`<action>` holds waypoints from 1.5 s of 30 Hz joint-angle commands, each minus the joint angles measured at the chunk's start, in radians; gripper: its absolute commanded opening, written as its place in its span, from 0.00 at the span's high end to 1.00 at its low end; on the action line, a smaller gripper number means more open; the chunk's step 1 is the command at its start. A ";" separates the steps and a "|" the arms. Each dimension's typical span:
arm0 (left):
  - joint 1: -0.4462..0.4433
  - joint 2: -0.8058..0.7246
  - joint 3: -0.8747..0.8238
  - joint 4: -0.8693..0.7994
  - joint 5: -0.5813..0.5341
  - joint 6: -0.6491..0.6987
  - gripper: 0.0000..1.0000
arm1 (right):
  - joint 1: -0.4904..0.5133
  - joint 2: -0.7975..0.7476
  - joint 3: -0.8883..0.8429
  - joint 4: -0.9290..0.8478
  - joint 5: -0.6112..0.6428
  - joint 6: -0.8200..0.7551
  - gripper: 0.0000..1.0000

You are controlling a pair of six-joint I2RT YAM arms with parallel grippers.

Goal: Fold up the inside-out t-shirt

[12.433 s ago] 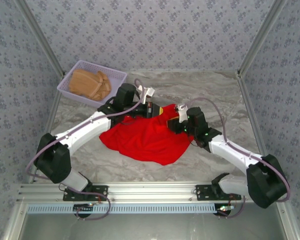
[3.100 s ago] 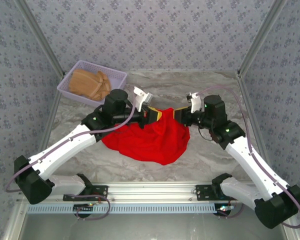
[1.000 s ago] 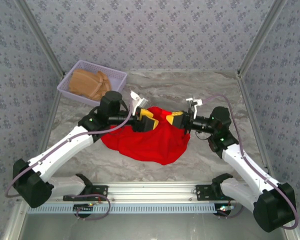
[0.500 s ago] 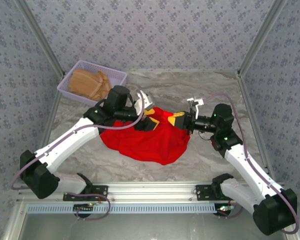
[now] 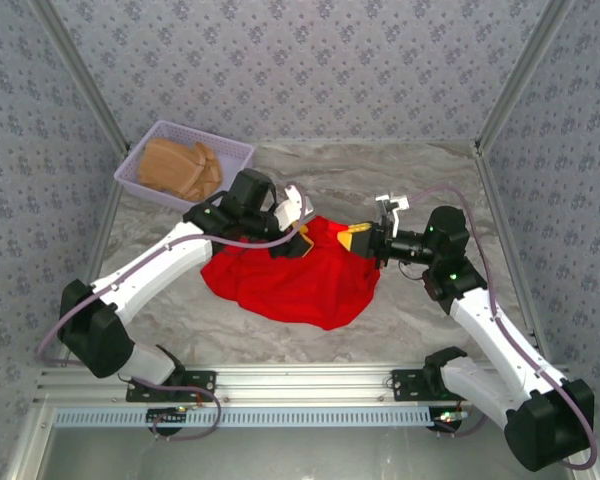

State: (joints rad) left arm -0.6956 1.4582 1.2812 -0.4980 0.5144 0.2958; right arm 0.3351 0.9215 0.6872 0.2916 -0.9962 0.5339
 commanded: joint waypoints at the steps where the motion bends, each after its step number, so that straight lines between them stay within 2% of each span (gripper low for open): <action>1: 0.003 0.008 0.043 -0.004 0.023 0.001 0.68 | -0.009 -0.027 0.031 -0.003 -0.016 -0.013 1.00; 3: 0.002 -0.001 0.037 -0.001 0.029 -0.004 0.80 | -0.014 -0.030 0.032 -0.006 -0.010 -0.012 1.00; 5: 0.003 -0.017 0.026 0.003 0.028 -0.015 1.00 | -0.021 -0.034 0.035 -0.009 -0.004 -0.012 1.00; 10: 0.005 -0.125 -0.044 0.081 0.087 -0.091 1.00 | -0.041 -0.046 0.053 -0.105 0.083 -0.057 1.00; 17: 0.006 -0.315 -0.158 0.233 0.211 -0.208 1.00 | -0.041 -0.079 0.090 -0.227 0.323 -0.070 1.00; 22: 0.010 -0.394 -0.204 0.291 0.298 -0.231 1.00 | -0.044 -0.096 0.104 -0.311 0.400 -0.057 1.00; 28: 0.012 -0.437 -0.274 0.294 0.275 -0.217 1.00 | -0.067 -0.118 0.082 -0.283 0.368 -0.062 1.00; 34: -0.055 -0.341 -0.309 0.258 0.217 -0.200 1.00 | -0.060 -0.097 0.042 -0.193 0.257 -0.080 1.00; 35: -0.068 -0.320 -0.308 0.253 0.210 -0.197 0.98 | -0.058 -0.094 0.033 -0.177 0.240 -0.078 1.00; 37: -0.078 -0.288 -0.306 0.257 0.207 -0.209 0.81 | -0.057 -0.098 0.018 -0.172 0.220 -0.090 1.00; 40: -0.078 -0.282 -0.316 0.259 0.202 -0.224 0.64 | -0.057 -0.113 -0.008 -0.212 0.202 -0.129 1.00; 43: -0.069 -0.325 -0.362 0.323 0.180 -0.257 0.50 | -0.057 -0.129 -0.034 -0.259 0.172 -0.161 1.00; 45: -0.061 -0.346 -0.390 0.390 0.125 -0.301 0.42 | -0.057 -0.135 -0.052 -0.277 0.160 -0.167 1.00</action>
State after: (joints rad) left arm -0.7658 1.1595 0.9142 -0.2096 0.6861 0.0463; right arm 0.2798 0.8089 0.6537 0.0391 -0.7841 0.4099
